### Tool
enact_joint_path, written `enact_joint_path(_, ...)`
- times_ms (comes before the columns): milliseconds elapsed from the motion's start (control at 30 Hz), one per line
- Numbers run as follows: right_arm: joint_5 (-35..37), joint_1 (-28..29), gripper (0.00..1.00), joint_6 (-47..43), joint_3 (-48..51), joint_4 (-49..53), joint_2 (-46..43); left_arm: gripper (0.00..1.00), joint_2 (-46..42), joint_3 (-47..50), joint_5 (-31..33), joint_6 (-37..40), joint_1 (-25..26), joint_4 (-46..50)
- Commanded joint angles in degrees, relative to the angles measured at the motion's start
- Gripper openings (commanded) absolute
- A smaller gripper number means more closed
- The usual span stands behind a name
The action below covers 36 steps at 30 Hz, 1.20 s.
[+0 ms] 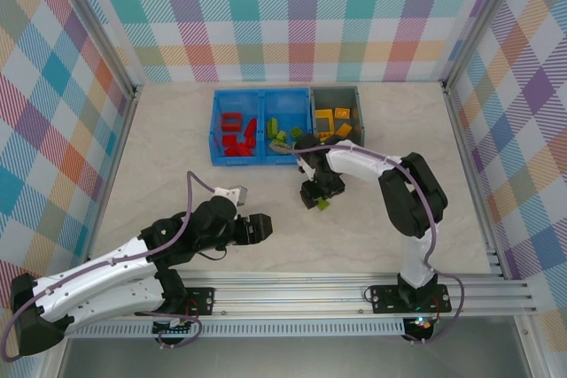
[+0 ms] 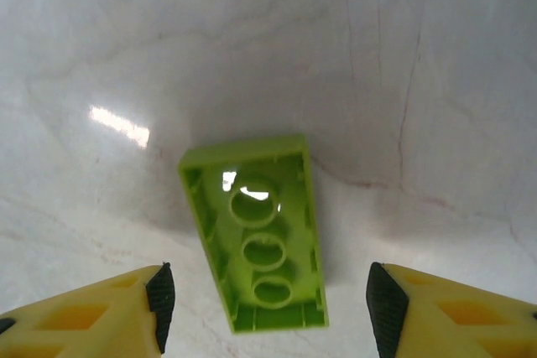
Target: Sort the legos into containers by color
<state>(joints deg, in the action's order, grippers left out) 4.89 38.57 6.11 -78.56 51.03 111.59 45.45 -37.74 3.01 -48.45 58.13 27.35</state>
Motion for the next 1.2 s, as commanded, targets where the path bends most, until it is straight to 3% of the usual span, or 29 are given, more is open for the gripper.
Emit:
enact_joint_path(0, 1.5, -0.16, 0.6, -1.56, -1.59, -0.92, 2.11, 0.72, -0.54, -0.19, 1.42, -0.49, 0.85, -0.63)
enact_joint_path(367, 1.93, -0.16, 0.39, -0.79, -1.0, -2.18, 3.21, 0.72, -0.13, -0.93, 1.97, -0.33, 1.02, -0.69)
enact_joint_path(633, 1.26, 0.63, 0.33, 1.84, -2.17, -1.46, -3.64, 0.72, -0.45, -3.44, 6.23, -0.07, 1.05, 2.07)
enact_joint_path(767, 0.58, 0.56, 0.33, 4.94, -10.21, 0.75, -4.62, 0.72, 0.83, -10.51, 16.41, 1.3, 0.42, 9.78)
enact_joint_path(833, 0.35, 0.58, 0.32, 6.33, -16.03, 1.76, -2.21, 0.73, 3.36, -13.97, 17.31, 2.81, -1.98, 11.65)
enact_joint_path(1000, 2.4, 0.05, 0.32, 8.65, -35.43, 6.54, 9.48, 0.73, 11.08, -19.95, 6.56, 6.92, -12.59, 7.09)
enact_joint_path(1167, 4.16, -1.71, 0.31, 9.56, -52.02, 7.56, 20.09, 0.73, 19.04, -26.52, 0.49, 11.05, -19.72, 4.51)
